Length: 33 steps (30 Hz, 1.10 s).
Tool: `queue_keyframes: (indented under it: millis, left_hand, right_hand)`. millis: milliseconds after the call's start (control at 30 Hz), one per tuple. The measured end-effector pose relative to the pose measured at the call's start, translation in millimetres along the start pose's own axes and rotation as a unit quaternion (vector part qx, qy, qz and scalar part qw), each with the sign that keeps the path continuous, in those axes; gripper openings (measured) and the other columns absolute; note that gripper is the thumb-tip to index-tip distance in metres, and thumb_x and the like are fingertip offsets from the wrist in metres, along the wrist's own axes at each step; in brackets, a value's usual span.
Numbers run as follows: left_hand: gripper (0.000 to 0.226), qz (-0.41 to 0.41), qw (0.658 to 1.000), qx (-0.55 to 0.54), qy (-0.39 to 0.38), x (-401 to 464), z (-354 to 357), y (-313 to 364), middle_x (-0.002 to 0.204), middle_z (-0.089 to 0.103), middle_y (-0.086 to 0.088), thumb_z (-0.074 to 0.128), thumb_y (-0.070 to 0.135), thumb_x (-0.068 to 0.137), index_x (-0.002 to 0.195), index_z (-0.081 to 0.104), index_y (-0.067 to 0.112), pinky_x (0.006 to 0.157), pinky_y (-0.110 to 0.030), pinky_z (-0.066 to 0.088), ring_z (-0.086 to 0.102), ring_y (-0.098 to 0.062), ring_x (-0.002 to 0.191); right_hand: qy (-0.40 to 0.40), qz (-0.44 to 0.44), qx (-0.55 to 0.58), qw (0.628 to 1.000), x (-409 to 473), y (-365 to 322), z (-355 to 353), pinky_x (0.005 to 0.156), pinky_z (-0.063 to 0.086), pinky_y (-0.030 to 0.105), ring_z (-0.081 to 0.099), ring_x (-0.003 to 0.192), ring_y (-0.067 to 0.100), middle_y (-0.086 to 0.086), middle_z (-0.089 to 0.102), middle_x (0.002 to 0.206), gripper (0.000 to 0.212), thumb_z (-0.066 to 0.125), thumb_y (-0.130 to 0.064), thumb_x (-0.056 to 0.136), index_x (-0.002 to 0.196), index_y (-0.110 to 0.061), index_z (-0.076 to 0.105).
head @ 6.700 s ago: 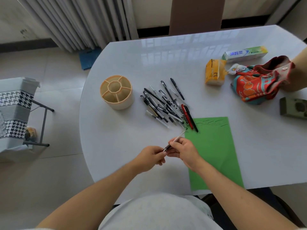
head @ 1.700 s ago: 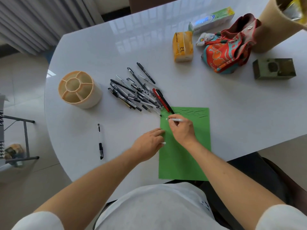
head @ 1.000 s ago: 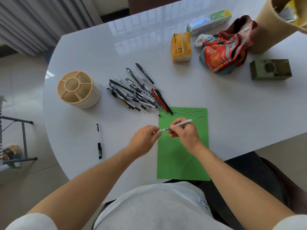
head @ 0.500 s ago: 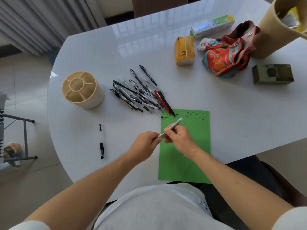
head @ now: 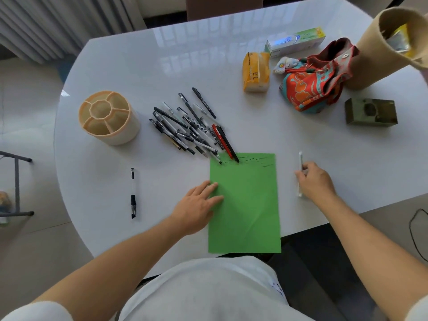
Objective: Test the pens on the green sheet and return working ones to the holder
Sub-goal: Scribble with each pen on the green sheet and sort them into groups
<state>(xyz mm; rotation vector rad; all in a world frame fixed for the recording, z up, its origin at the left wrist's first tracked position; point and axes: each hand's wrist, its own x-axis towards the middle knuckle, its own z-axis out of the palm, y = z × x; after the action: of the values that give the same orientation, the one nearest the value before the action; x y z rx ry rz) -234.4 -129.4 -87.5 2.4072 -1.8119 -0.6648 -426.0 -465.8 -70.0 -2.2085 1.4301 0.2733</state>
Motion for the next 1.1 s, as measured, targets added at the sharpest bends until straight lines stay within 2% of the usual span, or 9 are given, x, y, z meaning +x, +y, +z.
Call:
queue_keyframes:
  millis: [167, 267, 367, 500, 600, 733, 833, 967, 1100]
  left_hand:
    - [0.061, -0.01, 1.0, 0.001, 0.007, -17, 1, -6, 0.161, 0.028, -0.007, 0.053, 0.028, 0.089, 0.147, 0.037, 0.035, 0.12, -0.047, 0.027, 0.019, -0.031, 0.151]
    - [0.06, -0.023, 1.0, -0.002, 0.016, -21, 1, -3, 0.159, 0.033, -0.008, 0.055, 0.027, 0.088, 0.145, 0.04, 0.034, 0.118, -0.048, 0.031, 0.023, -0.033, 0.149]
    - [0.059, -0.038, 0.999, -0.007, 0.019, -26, 1, 0, 0.156, 0.036, -0.01, 0.057, 0.027, 0.087, 0.144, 0.043, 0.033, 0.116, -0.049, 0.034, 0.026, -0.034, 0.147]
    - [0.058, -0.04, 0.999, -0.003, 0.029, -37, 1, -1, 0.153, 0.041, -0.011, 0.059, 0.027, 0.085, 0.142, 0.049, 0.031, 0.115, -0.048, 0.036, 0.031, -0.033, 0.145]
    - [0.058, -0.046, 0.999, 0.001, 0.022, -45, 2, -3, 0.155, 0.038, -0.01, 0.057, 0.027, 0.087, 0.144, 0.046, 0.031, 0.118, -0.045, 0.03, 0.027, -0.031, 0.147]
    - [0.058, -0.06, 0.998, 0.0, 0.019, -46, 0, 0, 0.155, 0.038, -0.009, 0.056, 0.028, 0.087, 0.144, 0.046, 0.032, 0.118, -0.045, 0.029, 0.026, -0.03, 0.147]
    - [0.055, -0.058, 0.998, -0.002, 0.02, -43, -4, 0, 0.151, 0.042, -0.009, 0.056, 0.027, 0.087, 0.141, 0.05, 0.031, 0.116, -0.046, 0.032, 0.03, -0.031, 0.144]
    - [0.051, -0.056, 0.998, -0.012, 0.015, -42, -9, -3, 0.146, 0.046, -0.008, 0.057, 0.029, 0.088, 0.139, 0.053, 0.031, 0.116, -0.047, 0.034, 0.032, -0.029, 0.141]
    - [0.046, -0.114, 0.976, -0.149, 0.108, -32, -26, -9, 0.136, 0.051, -0.002, 0.058, 0.029, 0.093, 0.138, 0.051, 0.025, 0.108, -0.042, 0.043, 0.046, -0.018, 0.125]
  right_hand:
    - [0.058, -0.013, -0.052, 0.997, 1, -26, 0, 0.082, 0.048, 0.042, 0.062, 0.101, 0.04, 0.02, 0.062, 0.117, 0.031, 0.057, -0.032, 0.096, 0.117, -0.011, 0.06]
    - [0.082, -0.102, -0.021, 0.991, -4, -74, 14, 0.082, 0.05, 0.04, 0.061, 0.101, 0.035, 0.015, 0.062, 0.115, 0.028, 0.06, -0.029, 0.095, 0.117, -0.012, 0.064]
    - [0.043, -0.177, 0.013, 0.983, -8, -130, 37, 0.079, 0.051, 0.037, 0.063, 0.095, 0.029, 0.01, 0.066, 0.109, 0.025, 0.061, -0.031, 0.095, 0.112, -0.013, 0.067]
    - [-0.011, -0.189, 0.004, 0.982, -4, -172, 61, 0.077, 0.049, 0.034, 0.064, 0.093, 0.029, 0.008, 0.066, 0.107, 0.027, 0.062, -0.036, 0.094, 0.108, -0.015, 0.069]
    - [0.0, -0.183, -0.013, 0.983, 0, -178, 67, 0.069, 0.044, 0.031, 0.058, 0.081, 0.025, 0.006, 0.063, 0.1, 0.023, 0.06, -0.038, 0.094, 0.099, -0.016, 0.066]
    - [-0.007, -0.147, -0.025, 0.989, 3, -179, 69, 0.068, 0.042, 0.03, 0.057, 0.078, 0.025, 0.003, 0.065, 0.092, 0.026, 0.065, -0.043, 0.09, 0.092, -0.018, 0.067]
    - [-0.015, -0.114, 0.025, 0.993, 3, -176, 65, 0.068, 0.043, 0.029, 0.062, 0.079, 0.025, 0.001, 0.067, 0.084, 0.021, 0.069, -0.041, 0.087, 0.085, -0.02, 0.067]
    - [0.025, -0.117, 0.144, 0.982, -6, -160, 49, 0.068, 0.047, 0.028, 0.062, 0.074, 0.018, -0.006, 0.066, 0.076, 0.013, 0.071, -0.033, 0.086, 0.086, -0.02, 0.071]
    - [-0.007, -0.166, 0.257, 0.952, -40, -138, 31, 0.063, 0.049, 0.015, 0.059, 0.063, -0.001, -0.01, 0.069, 0.074, 0.006, 0.077, -0.022, 0.086, 0.084, -0.027, 0.073]
